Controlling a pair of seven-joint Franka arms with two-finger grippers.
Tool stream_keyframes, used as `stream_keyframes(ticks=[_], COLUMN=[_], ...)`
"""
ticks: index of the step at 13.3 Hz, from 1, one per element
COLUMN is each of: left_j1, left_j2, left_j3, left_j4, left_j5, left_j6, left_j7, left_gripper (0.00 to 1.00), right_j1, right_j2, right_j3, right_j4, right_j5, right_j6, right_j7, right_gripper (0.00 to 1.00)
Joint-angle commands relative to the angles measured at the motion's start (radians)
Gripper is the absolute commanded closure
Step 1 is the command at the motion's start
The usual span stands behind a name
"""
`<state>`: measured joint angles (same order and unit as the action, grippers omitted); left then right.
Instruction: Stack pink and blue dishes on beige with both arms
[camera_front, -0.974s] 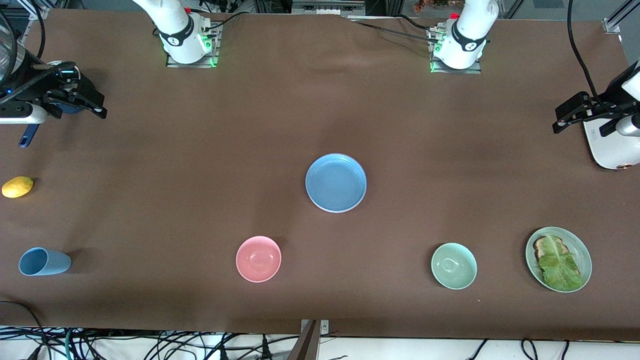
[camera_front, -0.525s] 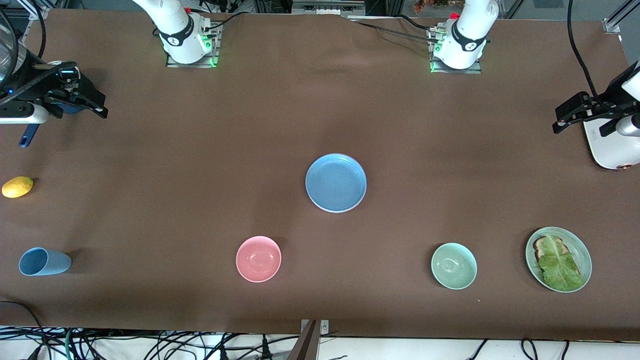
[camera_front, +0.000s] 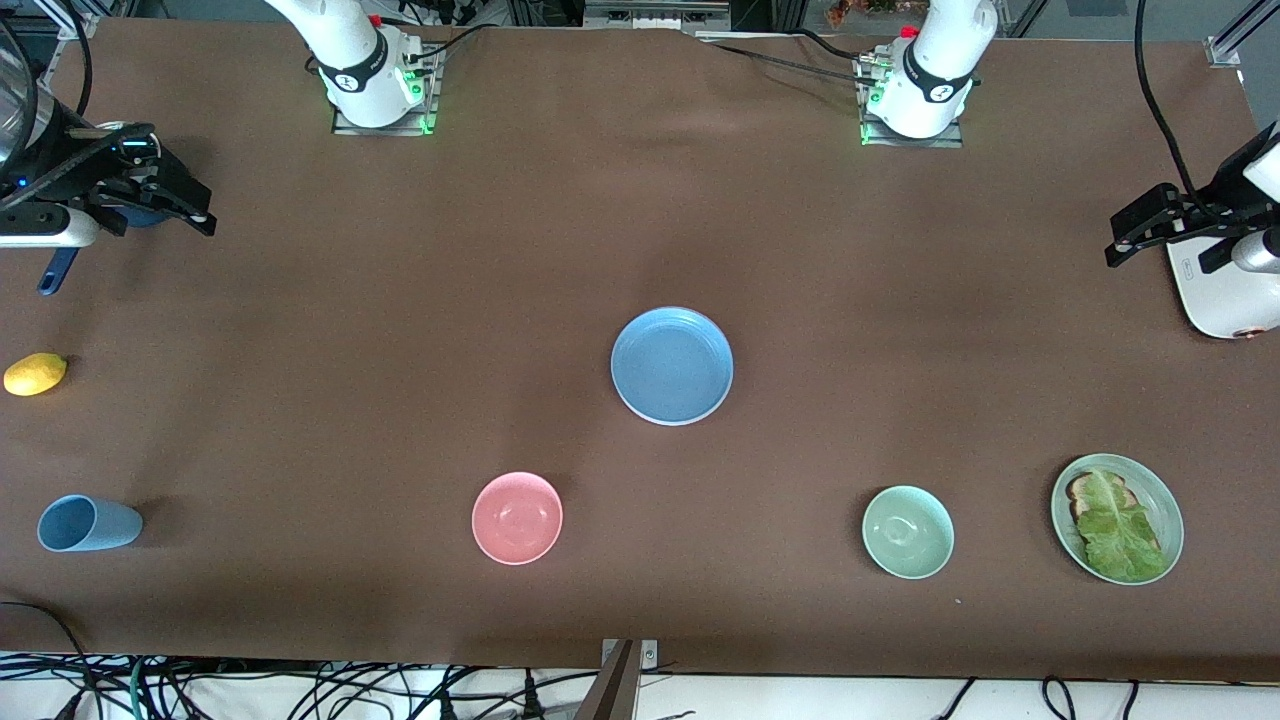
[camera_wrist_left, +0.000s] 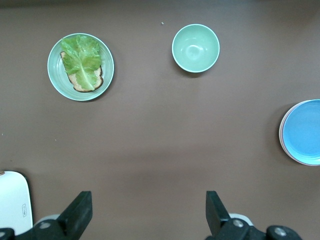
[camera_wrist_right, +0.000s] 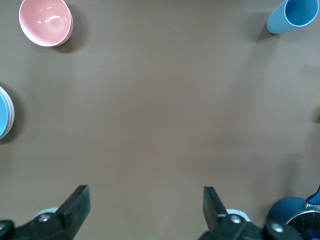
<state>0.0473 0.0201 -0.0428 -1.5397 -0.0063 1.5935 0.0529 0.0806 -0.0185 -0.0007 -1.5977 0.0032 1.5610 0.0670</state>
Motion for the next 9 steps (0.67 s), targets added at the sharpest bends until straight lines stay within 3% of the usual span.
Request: stream_keyframes(ticks=[1, 9], left_j1=[-0.003, -0.003], left_j2=[0.012, 0.012], left_j3=[0.0, 0.0], left_j4=[0.035, 0.035], left_j5=[0.008, 0.008], left_j6=[-0.021, -0.021], left_j7=[0.022, 0.022], left_gripper=[0.0, 0.0], right_j1=[-0.001, -0.004], right_j2=[0.008, 0.014], right_j3=[0.005, 0.001], right_j4=[0.028, 0.028], right_j5=[0.001, 0.0], right_j6=[-0.021, -0.021], right_j7=[-0.009, -0.009], right_gripper=[0.0, 0.0])
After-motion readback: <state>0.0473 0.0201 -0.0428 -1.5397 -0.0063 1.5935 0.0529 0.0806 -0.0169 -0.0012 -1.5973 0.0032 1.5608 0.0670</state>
